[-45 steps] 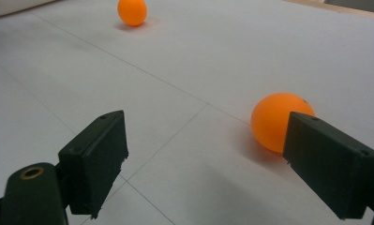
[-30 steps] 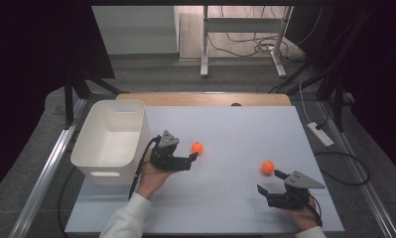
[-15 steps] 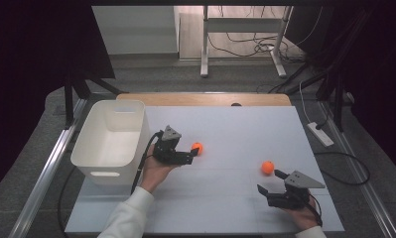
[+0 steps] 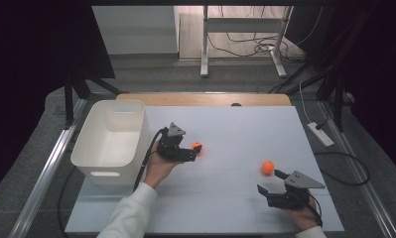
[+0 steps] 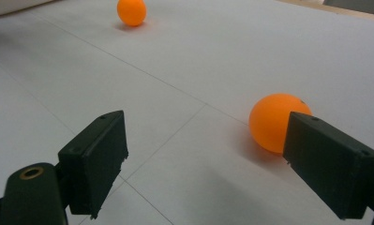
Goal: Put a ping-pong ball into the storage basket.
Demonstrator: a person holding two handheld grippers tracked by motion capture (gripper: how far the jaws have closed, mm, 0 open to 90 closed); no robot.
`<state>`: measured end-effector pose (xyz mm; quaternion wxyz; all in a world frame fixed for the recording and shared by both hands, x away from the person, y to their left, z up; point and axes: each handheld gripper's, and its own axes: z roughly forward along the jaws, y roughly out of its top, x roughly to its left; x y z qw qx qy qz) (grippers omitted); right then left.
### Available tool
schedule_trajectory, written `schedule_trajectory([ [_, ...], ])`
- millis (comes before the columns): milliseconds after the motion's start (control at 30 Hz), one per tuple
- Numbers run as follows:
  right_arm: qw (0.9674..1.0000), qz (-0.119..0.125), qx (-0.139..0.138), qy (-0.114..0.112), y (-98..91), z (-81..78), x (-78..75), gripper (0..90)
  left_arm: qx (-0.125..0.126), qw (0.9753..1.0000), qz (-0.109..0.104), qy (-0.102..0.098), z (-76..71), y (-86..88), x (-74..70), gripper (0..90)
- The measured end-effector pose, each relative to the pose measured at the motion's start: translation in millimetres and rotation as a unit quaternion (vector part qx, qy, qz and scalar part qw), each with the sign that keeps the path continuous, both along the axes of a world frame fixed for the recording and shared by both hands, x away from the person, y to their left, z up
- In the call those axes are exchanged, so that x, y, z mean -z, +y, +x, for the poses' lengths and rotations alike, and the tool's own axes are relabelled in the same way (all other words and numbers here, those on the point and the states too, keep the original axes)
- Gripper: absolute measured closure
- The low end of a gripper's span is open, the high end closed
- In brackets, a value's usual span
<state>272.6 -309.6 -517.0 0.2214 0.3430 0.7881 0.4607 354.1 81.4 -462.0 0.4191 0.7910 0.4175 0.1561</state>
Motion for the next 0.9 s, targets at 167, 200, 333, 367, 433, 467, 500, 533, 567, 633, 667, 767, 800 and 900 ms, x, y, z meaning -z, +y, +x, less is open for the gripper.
schedule_trajectory([
  [167, 1.0, 0.006, 0.006, -0.001, -2.4, 0.0, -0.9, 14.2, -0.002, 0.9999, 0.01, 0.008, 5.8, -2.1, 1.3, 14.9],
  [200, 1.0, 0.005, 0.007, -0.001, -2.5, -0.2, -1.2, 14.2, -0.002, 0.9999, 0.013, 0.009, 6.9, -2.8, 1.7, 14.9],
  [333, 1.0, 0.006, 0.005, -0.001, -1.7, -0.4, -1.0, 14.1, -0.002, 0.9997, 0.019, 0.013, 9.9, -4.0, 3.3, 14.9],
  [367, 1.0, 0.005, 0.004, 0.0, -1.5, -0.3, -0.7, 14.1, -0.003, 0.9996, 0.024, 0.016, 12.1, -3.9, 4.3, 14.8],
  [433, 1.0, 0.003, 0.005, 0.0, -1.2, -0.1, -0.6, 14.1, -0.006, 0.9995, 0.025, 0.019, 15.1, -4.5, 6.0, 14.8],
  [467, 1.0, 0.004, 0.004, 0.0, -1.3, 0.1, -0.6, 14.1, -0.005, 0.9994, 0.027, 0.022, 16.7, -4.8, 6.8, 14.8],
  [500, 1.0, 0.008, 0.004, 0.001, -1.3, 0.2, -0.9, 14.1, -0.005, 0.9994, 0.026, 0.023, 18.4, -5.4, 7.6, 14.8],
  [533, 0.9999, 0.017, 0.003, 0.003, -1.6, 0.3, -1.5, 14.1, -0.006, 0.9994, 0.025, 0.025, 19.7, -6.2, 8.2, 14.8],
  [567, 0.9998, 0.021, 0.003, 0.003, -2.0, 0.2, -2.4, 14.2, -0.005, 0.9994, 0.021, 0.027, 20.9, -6.7, 9.0, 14.9],
  [633, 0.9996, 0.027, 0.003, 0.004, -2.6, 0.0, -3.4, 14.1, -0.002, 0.9994, 0.018, 0.029, 22.8, -9.1, 11.0, 14.9],
  [667, 0.9996, 0.026, 0.004, 0.003, -2.8, 0.0, -3.3, 14.2, -0.002, 0.9994, 0.021, 0.029, 23.6, -10.2, 12.0, 14.9],
  [767, 0.9996, 0.027, 0.005, 0.004, -3.4, 0.0, -2.7, 14.2, -0.003, 0.999, 0.026, 0.036, 27.9, -13.0, 16.6, 14.9],
  [800, 0.9996, 0.027, 0.005, 0.004, -3.4, 0.1, -2.6, 14.2, -0.004, 0.9989, 0.027, 0.037, 28.9, -13.5, 17.5, 14.9],
  [900, 0.9997, 0.025, 0.005, 0.004, -3.2, 0.2, -2.1, 14.2, -0.003, 0.9985, 0.026, 0.047, 34.4, -14.1, 21.2, 14.9],
])
